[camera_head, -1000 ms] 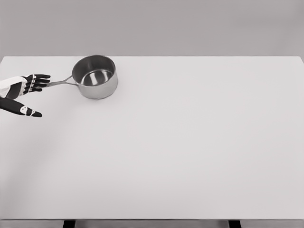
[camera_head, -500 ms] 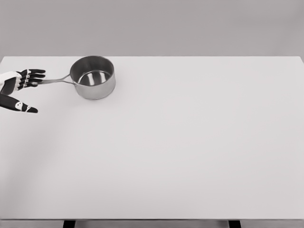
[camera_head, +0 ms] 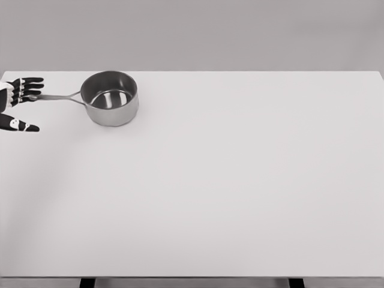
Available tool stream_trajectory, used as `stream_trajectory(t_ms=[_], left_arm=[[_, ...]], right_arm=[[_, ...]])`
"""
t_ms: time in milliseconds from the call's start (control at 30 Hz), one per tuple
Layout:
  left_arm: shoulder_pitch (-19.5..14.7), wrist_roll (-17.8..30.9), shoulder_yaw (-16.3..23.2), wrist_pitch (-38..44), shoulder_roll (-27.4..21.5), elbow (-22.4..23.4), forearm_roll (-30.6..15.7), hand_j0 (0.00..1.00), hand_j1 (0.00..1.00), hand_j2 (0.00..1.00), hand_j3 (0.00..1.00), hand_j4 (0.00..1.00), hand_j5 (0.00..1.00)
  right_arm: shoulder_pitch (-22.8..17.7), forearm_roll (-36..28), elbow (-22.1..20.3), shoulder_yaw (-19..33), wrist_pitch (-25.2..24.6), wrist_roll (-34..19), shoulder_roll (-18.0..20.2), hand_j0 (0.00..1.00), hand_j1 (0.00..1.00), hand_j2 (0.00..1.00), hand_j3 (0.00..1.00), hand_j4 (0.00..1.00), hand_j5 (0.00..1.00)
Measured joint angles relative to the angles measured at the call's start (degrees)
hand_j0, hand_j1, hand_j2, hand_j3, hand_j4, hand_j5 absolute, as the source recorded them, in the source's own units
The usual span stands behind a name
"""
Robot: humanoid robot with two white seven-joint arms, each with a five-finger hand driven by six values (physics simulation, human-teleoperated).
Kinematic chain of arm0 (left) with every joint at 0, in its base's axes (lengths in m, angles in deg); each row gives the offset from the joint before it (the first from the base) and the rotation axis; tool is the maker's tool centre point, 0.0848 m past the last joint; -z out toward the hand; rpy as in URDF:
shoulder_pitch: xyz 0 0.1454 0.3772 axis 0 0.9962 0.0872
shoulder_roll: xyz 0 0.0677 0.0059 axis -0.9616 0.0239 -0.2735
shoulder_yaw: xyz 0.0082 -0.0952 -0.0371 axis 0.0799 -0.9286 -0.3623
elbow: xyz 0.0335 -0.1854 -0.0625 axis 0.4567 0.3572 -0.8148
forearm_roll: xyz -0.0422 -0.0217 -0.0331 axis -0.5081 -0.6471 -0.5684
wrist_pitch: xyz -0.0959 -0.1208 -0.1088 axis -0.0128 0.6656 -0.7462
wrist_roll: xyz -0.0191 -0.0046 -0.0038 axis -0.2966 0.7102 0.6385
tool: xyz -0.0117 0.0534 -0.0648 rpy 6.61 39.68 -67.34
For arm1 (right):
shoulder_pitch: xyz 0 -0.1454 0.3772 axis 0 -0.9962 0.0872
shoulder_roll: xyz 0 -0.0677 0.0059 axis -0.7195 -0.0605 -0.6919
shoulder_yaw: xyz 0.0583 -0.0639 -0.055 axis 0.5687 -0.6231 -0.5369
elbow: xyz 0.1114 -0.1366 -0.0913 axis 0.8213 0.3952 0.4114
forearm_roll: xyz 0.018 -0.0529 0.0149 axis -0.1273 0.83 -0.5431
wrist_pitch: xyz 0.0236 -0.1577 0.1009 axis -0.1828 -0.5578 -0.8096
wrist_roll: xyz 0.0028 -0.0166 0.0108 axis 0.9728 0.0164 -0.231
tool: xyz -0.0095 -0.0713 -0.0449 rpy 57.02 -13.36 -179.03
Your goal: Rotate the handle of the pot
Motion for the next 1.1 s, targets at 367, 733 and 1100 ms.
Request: stream_trajectory(t_ms=[367, 733, 1100], left_arm=[[-2.7, 0.0, -3.5, 0.2, 6.0, 6.2, 0.7, 1.00, 1.00, 1.00, 1.00, 1.00, 1.00], [-2.7, 0.0, -6.6, 0.4, 10.0, 10.5, 5.0, 1.00, 1.00, 1.00, 1.00, 1.00, 1.00], [-3.0, 0.0, -7.4, 0.5, 11.3, 13.9, 7.2, 1.00, 1.00, 1.00, 1.00, 1.00, 1.00]], right_arm=[[0.0, 0.0, 0.0, 0.0, 0.0, 0.0, 0.0, 1.00, 1.00, 1.00, 1.00, 1.00, 1.00], [0.0, 0.0, 0.0, 0.0, 0.0, 0.0, 0.0, 1.00, 1.00, 1.00, 1.00, 1.00, 1.00], [0.0, 0.0, 0.0, 0.0, 0.0, 0.0, 0.0, 1.00, 1.00, 1.00, 1.00, 1.00, 1.00]])
